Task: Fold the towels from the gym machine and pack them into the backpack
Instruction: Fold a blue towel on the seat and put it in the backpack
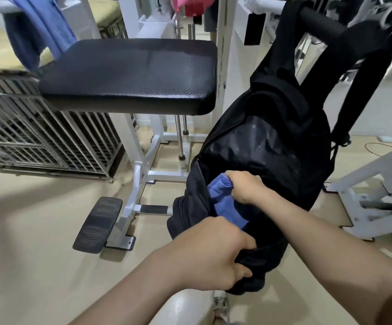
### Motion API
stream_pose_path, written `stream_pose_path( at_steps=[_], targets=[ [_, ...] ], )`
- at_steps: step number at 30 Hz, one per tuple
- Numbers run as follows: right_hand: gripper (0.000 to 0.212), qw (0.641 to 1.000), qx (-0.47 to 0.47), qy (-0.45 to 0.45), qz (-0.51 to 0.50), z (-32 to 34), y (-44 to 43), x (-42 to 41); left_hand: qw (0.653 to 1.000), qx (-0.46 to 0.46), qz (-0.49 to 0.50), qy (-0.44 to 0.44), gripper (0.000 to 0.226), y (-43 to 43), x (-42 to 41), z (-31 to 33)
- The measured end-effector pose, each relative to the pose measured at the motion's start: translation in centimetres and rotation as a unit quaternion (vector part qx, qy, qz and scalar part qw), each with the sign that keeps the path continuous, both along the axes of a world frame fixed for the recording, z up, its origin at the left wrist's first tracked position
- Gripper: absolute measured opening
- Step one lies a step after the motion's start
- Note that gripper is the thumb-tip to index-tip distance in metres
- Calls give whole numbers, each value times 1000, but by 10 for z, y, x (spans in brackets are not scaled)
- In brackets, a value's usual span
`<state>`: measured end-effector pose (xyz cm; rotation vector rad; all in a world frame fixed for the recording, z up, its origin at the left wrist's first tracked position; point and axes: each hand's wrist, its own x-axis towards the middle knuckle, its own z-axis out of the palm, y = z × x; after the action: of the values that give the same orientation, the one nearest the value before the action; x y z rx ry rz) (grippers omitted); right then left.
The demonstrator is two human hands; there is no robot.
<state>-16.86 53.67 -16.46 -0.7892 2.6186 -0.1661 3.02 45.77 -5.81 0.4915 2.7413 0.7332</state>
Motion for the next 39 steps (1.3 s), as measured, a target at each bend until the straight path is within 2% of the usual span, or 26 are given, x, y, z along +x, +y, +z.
stream_pose_path(
  at_steps=[5,9,12,15,17,18,20,22,26,30,33,37,39],
  targets=[
    [38,998,2,66,-14,-17,-12,-22,1000,9,-16,-3,22,-1,-16,0],
    [63,989,23,143,17,-39,-13,-23,1000,9,-10,5,25,-5,-30,-1],
    [55,986,31,156,50,-47,-9,-31,1000,10,-20,11,30,-5,-41,-2],
    [34,993,70,26,87,-65,-5,-50,1000,16,-23,7,30,-3,-53,-3],
    [37,985,129,-68,89,-81,-6,-58,999,32,-31,-7,24,-2,-60,-4],
    [46,980,152,-97,82,-92,-6,-64,999,34,-33,-10,24,-1,-64,-5],
    [68,981,154,-101,60,-106,-9,-70,999,23,-31,-18,23,0,-70,-9],
    [82,992,105,-70,21,-109,-15,-74,999,13,-37,-24,20,1,-77,-12],
    [90,991,80,-106,-13,-105,-27,-84,998,23,-21,-62,26,5,-95,-14],
    [82,989,58,-137,10,-99,-23,-92,996,37,20,-83,37,6,-116,-21],
    [71,980,-16,-199,24,-73,-11,-94,996,4,42,-78,45,3,-131,-32],
    [34,917,-137,-372,41,-18,22,-73,994,-58,61,-72,45,-12,-143,-49],
    [33,887,-142,-437,49,-4,36,-57,992,-65,71,-86,34,-25,-146,-56]
  ],
)
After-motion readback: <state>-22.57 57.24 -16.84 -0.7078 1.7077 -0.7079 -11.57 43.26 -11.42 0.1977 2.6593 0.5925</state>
